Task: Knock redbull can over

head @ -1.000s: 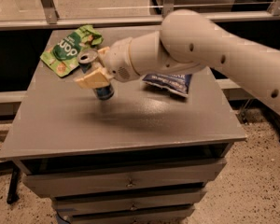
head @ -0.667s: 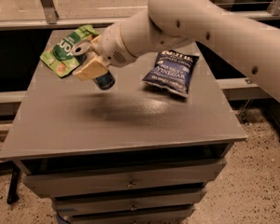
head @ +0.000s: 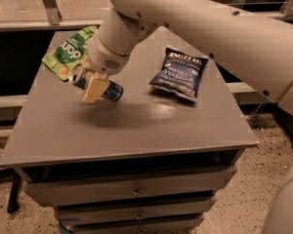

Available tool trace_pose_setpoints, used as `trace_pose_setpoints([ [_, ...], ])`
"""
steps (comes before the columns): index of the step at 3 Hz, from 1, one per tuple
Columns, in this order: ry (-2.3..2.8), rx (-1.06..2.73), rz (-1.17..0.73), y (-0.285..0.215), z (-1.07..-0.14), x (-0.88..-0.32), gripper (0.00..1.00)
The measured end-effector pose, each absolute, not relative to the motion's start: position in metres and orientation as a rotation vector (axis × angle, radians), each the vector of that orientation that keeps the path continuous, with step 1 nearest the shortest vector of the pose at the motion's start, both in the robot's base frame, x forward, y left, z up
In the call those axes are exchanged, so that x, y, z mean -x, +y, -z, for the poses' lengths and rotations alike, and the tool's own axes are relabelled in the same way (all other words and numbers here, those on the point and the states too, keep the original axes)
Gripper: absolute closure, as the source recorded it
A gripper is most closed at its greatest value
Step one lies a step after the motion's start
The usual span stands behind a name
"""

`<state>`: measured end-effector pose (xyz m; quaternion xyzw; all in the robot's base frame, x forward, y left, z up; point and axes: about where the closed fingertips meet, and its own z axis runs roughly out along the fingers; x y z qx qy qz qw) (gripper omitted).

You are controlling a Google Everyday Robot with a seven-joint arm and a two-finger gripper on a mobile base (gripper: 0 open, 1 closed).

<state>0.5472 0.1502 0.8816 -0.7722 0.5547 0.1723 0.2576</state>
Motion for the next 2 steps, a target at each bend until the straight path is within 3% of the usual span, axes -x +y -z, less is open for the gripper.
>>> trace_pose_setpoints([
  [1, 1.523, 2.27, -0.402, 0.137, -0.856, -0.535, 1.0],
  [2, 1.564, 2.361, -0.352, 0.122, -0.84, -0.528, 0.84],
])
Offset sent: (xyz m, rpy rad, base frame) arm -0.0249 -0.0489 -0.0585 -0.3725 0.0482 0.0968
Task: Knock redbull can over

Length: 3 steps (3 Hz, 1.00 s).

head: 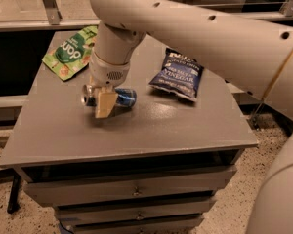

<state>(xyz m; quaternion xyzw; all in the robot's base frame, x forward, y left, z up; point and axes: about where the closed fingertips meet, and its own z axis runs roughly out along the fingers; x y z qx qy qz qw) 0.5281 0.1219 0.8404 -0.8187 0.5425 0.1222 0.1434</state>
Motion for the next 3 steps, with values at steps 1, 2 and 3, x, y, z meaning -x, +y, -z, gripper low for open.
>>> trace_pose_setpoints([
  [1, 1.593, 2.395, -0.329, 0.1144, -0.8343, -0.5258, 0.6],
  [2, 1.608, 2.408, -0.318, 0.1099, -0.8325, -0.5255, 0.37],
  [3, 1.62, 2.407, -0.317, 0.1072, -0.8316, -0.5259, 0.14],
])
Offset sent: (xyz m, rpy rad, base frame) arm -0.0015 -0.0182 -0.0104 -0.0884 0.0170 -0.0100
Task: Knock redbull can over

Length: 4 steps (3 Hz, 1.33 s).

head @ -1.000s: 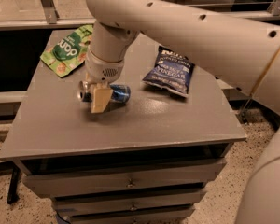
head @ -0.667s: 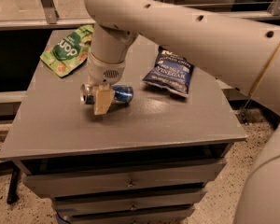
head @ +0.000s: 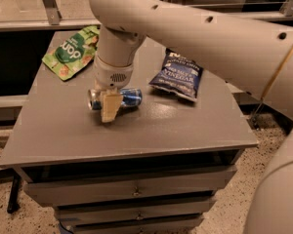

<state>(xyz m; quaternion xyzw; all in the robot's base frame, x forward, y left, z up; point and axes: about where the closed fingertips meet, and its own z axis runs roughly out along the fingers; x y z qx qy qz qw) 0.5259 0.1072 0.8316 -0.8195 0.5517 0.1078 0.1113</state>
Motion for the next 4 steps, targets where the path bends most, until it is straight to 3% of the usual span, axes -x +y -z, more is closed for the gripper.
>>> trace_pose_setpoints([
  [1, 1.63, 2.405, -0.315, 0.104, -0.831, -0.526, 0.0],
  [3, 1.672, 2.316, -0.384, 0.094, -0.836, -0.529, 0.0],
  [4, 1.732, 2.088, -0.498, 0.063, -0.852, -0.537, 0.0],
])
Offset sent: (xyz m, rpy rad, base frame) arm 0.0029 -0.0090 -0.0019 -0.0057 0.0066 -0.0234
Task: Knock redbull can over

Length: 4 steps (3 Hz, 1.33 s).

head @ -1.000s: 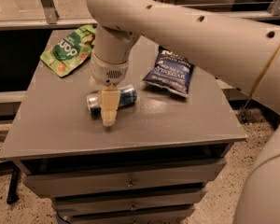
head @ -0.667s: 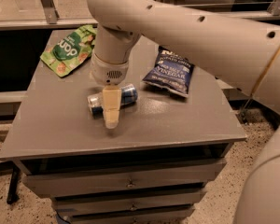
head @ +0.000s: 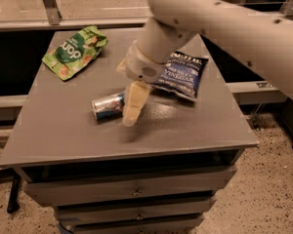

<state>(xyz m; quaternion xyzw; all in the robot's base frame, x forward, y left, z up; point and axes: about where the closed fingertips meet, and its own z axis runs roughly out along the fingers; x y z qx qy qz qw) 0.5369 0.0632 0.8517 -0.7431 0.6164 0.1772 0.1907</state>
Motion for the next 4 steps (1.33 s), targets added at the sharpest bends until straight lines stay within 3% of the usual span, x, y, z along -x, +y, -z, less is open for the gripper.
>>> trace_pose_setpoints([
  [3, 1.678, 1.331, -0.613, -0.112, -0.95, -0.515, 0.0],
  [4, 1.669, 1.2, -0.621, -0.145, -0.97, -0.5, 0.0],
])
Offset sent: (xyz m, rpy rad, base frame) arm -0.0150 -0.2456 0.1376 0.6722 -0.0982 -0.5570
